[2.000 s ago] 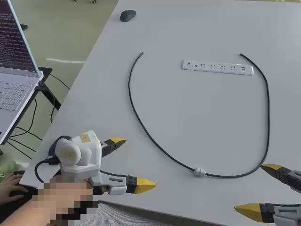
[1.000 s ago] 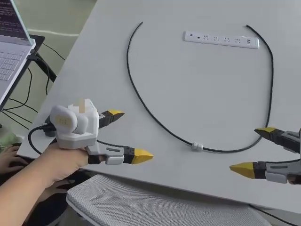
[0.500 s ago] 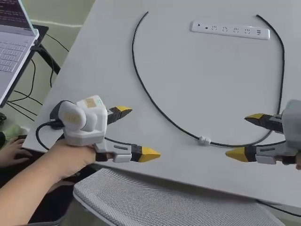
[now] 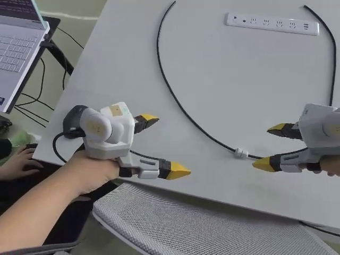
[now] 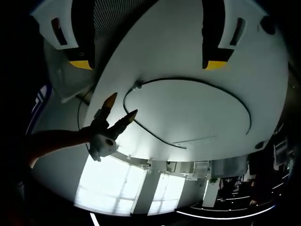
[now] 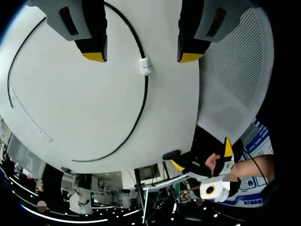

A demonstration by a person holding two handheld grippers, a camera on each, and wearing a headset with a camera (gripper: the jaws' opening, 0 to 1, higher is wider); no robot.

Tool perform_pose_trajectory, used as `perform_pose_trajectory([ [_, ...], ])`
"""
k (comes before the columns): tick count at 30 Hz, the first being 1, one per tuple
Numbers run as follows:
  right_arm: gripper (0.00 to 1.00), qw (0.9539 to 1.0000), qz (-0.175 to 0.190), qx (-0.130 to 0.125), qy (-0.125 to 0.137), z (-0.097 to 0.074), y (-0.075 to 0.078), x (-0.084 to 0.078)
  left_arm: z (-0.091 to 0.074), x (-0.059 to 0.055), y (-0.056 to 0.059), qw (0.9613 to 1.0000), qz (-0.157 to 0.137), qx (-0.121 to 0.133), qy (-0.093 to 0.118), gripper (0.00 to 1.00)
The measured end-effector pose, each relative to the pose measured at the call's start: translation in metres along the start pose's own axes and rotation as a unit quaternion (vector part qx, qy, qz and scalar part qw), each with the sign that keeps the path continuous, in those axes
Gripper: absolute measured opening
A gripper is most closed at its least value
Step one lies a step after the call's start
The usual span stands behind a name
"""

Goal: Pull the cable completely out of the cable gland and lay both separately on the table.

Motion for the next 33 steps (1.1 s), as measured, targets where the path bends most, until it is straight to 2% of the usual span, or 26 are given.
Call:
perform_pose_trajectory([
  [10, 0.48, 0.9993, -0.011, 0.028, -0.022, 0.022, -0.006, -0.004, -0.003, -0.01, -0.006, 0.9998, 0.002, 0.003, -0.017, 0.94],
  [14, 0.44, 0.9982, -0.03, 0.035, -0.04, 0.03, -0.007, -0.01, -0.004, -0.015, -0.009, 0.9996, 0.001, 0.007, -0.027, 0.95],
  [19, 0.36, 0.997, -0.044, 0.042, -0.049, 0.035, -0.008, -0.013, -0.005, -0.019, -0.012, 0.9992, 0.004, 0.01, -0.038, 0.95],
  [23, 0.31, 0.996, -0.056, 0.043, -0.054, 0.037, -0.009, -0.015, -0.005, -0.023, -0.016, 0.9983, 0.009, 0.017, -0.055, 0.94],
  [33, 0.19, 0.9945, -0.071, 0.053, -0.056, 0.043, -0.012, -0.014, -0.004, -0.024, -0.017, 0.9986, -0.001, 0.011, -0.052, 0.94],
])
Point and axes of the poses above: the centre of the closed fingertips' face, and the gripper's own axes: z roughly forward along the fingers, y roughly to its right, x roughly out of its top, the point moved 3 cm from there along -z, roughly backward along the fingers, and after that the axes turned 12 degrees about -x, right-handed, at the moved point
